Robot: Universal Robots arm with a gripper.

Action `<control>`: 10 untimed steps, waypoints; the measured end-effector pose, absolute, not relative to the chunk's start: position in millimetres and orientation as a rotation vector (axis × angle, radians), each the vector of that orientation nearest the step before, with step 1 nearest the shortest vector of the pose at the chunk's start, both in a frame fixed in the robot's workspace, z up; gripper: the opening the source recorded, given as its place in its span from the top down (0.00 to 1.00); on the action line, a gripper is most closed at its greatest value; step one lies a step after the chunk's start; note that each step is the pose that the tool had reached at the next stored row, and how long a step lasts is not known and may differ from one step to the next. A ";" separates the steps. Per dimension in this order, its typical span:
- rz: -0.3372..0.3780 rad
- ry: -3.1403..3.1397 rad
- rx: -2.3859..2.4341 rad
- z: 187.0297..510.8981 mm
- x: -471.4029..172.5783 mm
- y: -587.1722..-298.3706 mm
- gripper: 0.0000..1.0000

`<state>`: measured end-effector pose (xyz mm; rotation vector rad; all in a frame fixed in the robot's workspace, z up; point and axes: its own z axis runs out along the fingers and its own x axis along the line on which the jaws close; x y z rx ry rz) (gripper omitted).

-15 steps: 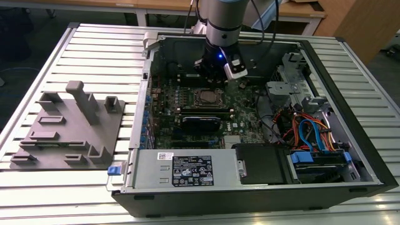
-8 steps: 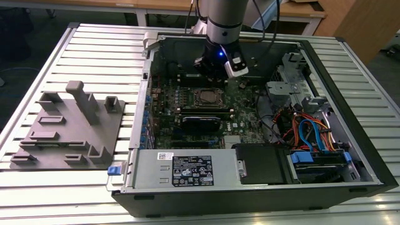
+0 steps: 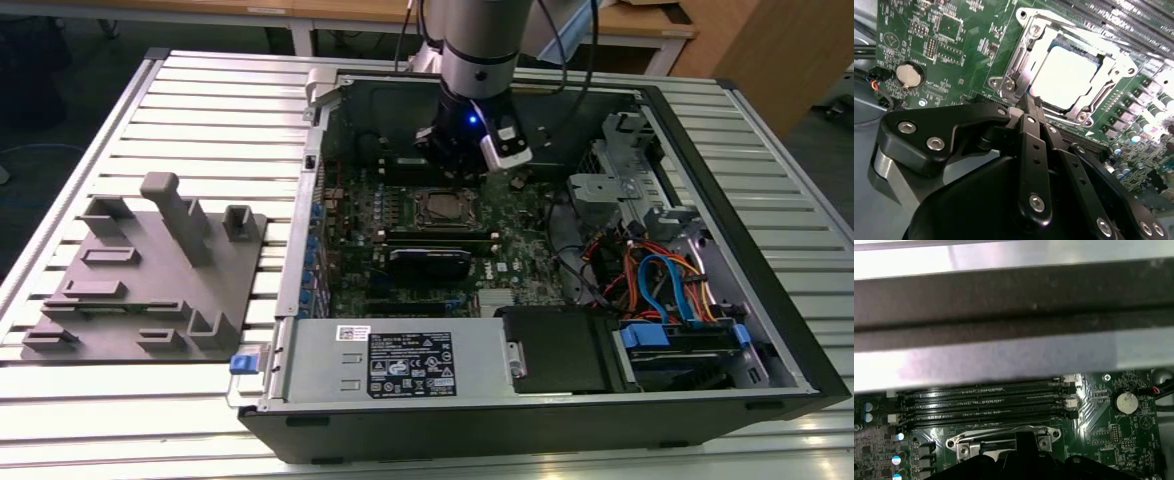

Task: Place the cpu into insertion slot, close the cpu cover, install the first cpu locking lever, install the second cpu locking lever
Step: 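Install the second cpu locking lever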

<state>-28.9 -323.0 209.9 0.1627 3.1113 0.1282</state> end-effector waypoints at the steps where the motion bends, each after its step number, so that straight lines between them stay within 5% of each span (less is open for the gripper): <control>1: 0.126 3.111 0.163 209.9 -28.9 -323.8 0.90; 10: 0.117 3.111 0.163 209.9 -28.9 -327.3 0.90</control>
